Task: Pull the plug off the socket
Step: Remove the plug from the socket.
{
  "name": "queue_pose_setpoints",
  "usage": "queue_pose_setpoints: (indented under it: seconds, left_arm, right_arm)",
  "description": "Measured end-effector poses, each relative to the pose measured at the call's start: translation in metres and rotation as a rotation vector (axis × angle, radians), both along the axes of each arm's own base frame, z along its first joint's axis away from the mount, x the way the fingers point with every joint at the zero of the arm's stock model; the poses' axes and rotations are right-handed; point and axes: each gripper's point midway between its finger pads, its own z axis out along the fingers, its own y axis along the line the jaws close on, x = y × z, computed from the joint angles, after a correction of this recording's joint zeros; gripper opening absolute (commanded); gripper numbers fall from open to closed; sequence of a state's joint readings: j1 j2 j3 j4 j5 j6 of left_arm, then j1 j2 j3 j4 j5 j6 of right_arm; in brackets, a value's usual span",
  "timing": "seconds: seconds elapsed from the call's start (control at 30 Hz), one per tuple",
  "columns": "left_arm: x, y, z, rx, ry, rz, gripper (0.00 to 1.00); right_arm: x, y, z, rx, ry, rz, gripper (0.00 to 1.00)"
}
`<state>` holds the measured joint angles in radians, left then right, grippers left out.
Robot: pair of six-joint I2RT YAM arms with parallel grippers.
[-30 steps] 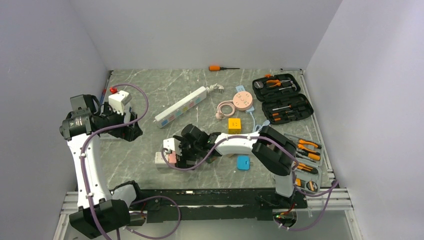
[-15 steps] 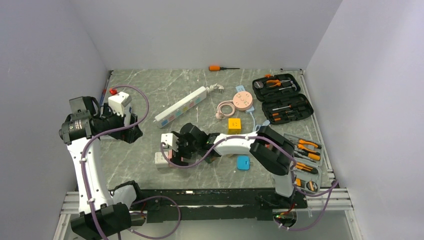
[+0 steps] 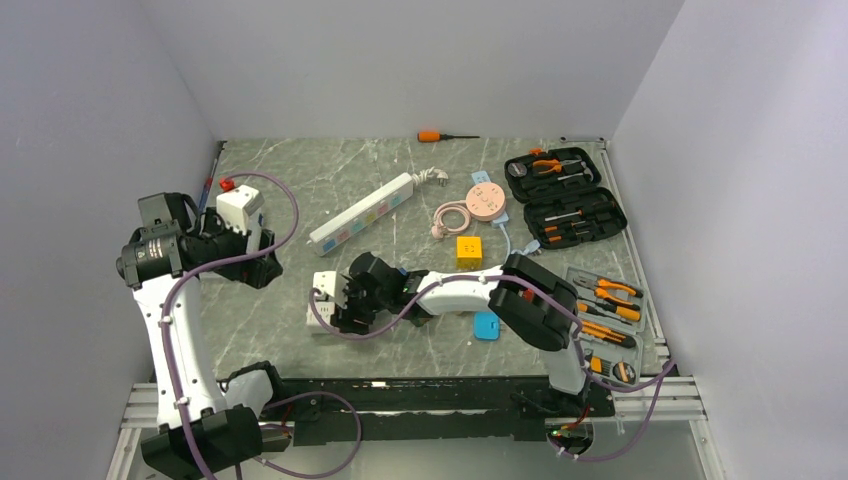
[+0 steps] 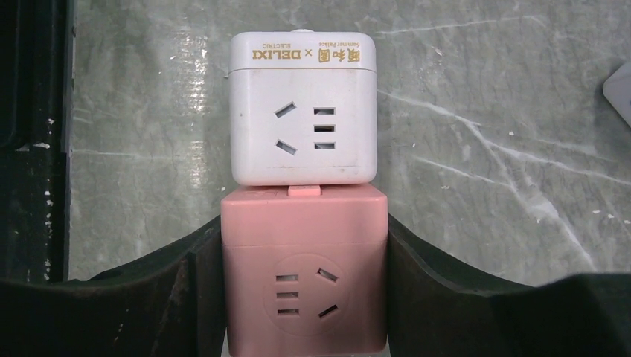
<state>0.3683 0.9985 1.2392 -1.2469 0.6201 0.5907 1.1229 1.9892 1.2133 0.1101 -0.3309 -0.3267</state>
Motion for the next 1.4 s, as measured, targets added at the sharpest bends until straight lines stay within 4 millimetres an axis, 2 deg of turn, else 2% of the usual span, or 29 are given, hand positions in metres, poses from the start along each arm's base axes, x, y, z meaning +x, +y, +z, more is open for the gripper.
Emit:
queue_pose_setpoints:
  seconds: [0.23,0.4,0.5,0.67,0.73,0.8,0.93,1.23,1.4]
  left_arm:
    - [-0.001,0.000,0.017,0.019,-0.036,-0.008,0.99]
    - [-0.008,-0.005,0.021,0.026,-0.065,-0.035,0.99]
    - [-0.014,-0.009,0.024,0.034,-0.096,-0.056,0.99]
    - [-0.024,-0.020,0.035,0.052,-0.183,-0.118,0.99]
    - [-0.029,-0.025,0.041,0.069,-0.234,-0.154,0.99]
    - [-0.034,-0.030,0.047,0.094,-0.286,-0.193,0.99]
    - [-0.049,-0.040,0.048,0.147,-0.378,-0.281,0.99]
    - [-0.072,-0.067,0.030,0.310,-0.658,-0.558,0.99]
    - [-0.068,-0.078,0.032,0.395,-0.814,-0.718,0.99]
  right_arm:
    - [0.005,-0.003,0.002,-0.031,0.024,-0.077,0.00]
    - [0.011,-0.024,0.013,-0.092,0.067,-0.170,0.00]
    - [0.016,-0.035,0.045,-0.049,0.127,-0.210,0.00]
    - [0.031,-0.043,0.128,0.130,0.228,-0.210,0.00]
    - [0.036,-0.042,0.149,0.165,0.248,-0.217,0.00]
    - [0.036,-0.040,0.162,0.185,0.265,-0.222,0.00]
    - [0.024,-0.046,0.160,0.153,0.311,-0.233,0.00]
    - [0.014,-0.055,0.156,0.133,0.368,-0.251,0.00]
    - [0.007,-0.058,0.156,0.114,0.407,-0.240,0.00]
